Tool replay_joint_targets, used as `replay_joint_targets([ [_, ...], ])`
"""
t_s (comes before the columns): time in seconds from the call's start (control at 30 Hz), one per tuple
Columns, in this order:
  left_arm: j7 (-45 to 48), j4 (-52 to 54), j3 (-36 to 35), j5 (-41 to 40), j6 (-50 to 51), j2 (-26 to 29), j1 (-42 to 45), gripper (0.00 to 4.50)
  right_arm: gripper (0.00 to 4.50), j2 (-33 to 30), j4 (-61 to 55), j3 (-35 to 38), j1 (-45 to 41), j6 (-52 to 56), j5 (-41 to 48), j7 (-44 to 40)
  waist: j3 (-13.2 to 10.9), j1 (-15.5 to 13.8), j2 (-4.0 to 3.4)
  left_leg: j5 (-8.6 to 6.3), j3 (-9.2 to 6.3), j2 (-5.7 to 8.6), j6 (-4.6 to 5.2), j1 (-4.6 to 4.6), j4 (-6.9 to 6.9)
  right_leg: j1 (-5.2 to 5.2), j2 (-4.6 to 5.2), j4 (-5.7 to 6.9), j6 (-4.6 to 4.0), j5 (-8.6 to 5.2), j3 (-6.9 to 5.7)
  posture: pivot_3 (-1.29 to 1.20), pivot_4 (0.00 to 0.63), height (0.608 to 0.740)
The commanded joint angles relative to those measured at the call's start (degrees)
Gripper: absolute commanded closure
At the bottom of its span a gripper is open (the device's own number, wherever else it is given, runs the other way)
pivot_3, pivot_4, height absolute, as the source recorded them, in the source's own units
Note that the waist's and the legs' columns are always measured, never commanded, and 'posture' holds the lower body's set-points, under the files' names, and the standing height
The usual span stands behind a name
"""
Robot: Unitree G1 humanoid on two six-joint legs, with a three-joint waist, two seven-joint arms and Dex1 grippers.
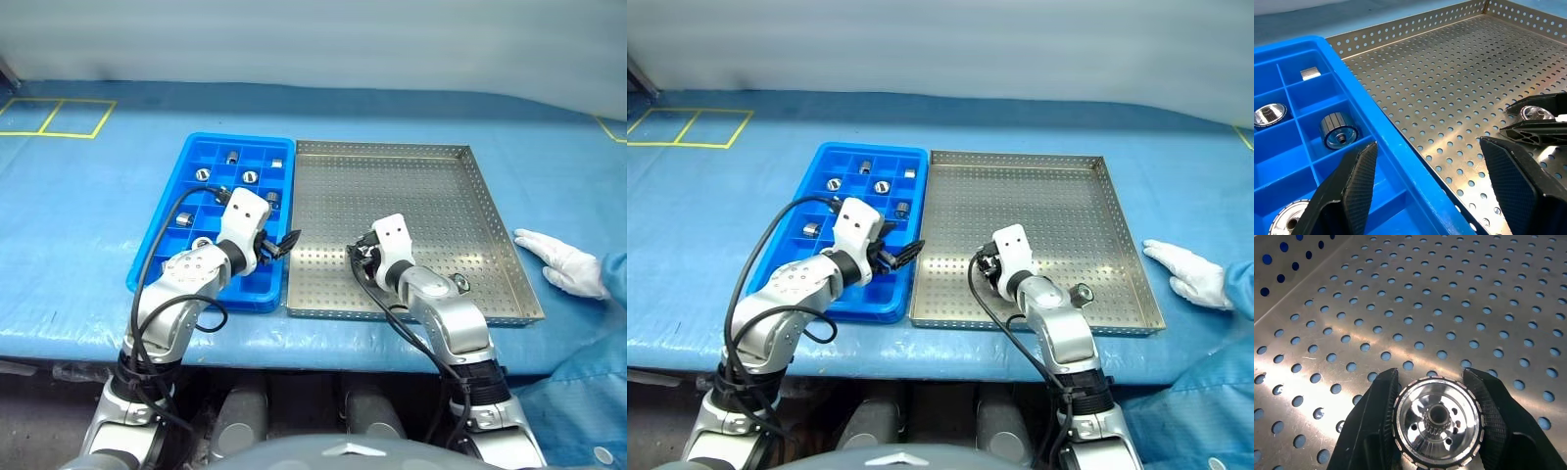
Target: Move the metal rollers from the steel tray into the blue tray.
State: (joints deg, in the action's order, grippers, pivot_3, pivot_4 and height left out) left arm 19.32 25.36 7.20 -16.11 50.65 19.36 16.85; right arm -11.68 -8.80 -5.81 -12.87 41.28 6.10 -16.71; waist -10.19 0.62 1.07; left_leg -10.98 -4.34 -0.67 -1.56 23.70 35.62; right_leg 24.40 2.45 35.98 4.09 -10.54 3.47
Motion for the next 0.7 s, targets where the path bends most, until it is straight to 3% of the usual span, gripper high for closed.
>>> replay_joint_targets([
  [0.03,-0.41,1.65,-1.89,0.3,-1.31,0.42,0.22,0.86,2.66,-0.21,-2.9,-1.13,-1.5,-1.23,0.62,-1.57,0.0,-0.02,0.0,0.0,0.0,0.0,0.0,0.0,0.0,0.0,0.0,0.0,0.0,0.0,0.0,0.14,0.15,0.74],
  [0.23,-1.23,6.88,-8.66,-1.03,5.18,4.94,-2.15,0.86,2.66,0.67,-9.33,-5.52,-6.31,0.4,4.97,-8.32,0.0,0.06,-0.01,0.0,-0.01,-0.06,0.0,0.0,-0.03,0.06,-0.05,0.04,-0.01,0.0,0.0,0.18,0.15,0.74],
  [0.43,0.11,13.58,-24.11,-9.95,13.89,5.5,-4.76,0.86,2.66,3.24,-12.2,-14.96,-11.93,3.35,9.03,-15.11,-0.01,-0.74,0.0,0.0,-0.15,-0.09,0.0,0.04,-0.06,0.03,-0.08,0.01,-0.03,-0.02,-0.12,0.24,0.15,0.74],
  [0.7,-1.04,21.54,-31.76,-17.12,21.47,5.82,-10.88,0.86,2.66,8.18,-1.54,-23.31,-16.85,-1.0,8.2,-19.44,0.0,-3.11,0.02,0.01,-0.18,-0.08,-0.03,-0.07,-0.04,-0.07,-0.07,0.01,-0.05,-0.02,-0.18,0.34,0.15,0.74],
])
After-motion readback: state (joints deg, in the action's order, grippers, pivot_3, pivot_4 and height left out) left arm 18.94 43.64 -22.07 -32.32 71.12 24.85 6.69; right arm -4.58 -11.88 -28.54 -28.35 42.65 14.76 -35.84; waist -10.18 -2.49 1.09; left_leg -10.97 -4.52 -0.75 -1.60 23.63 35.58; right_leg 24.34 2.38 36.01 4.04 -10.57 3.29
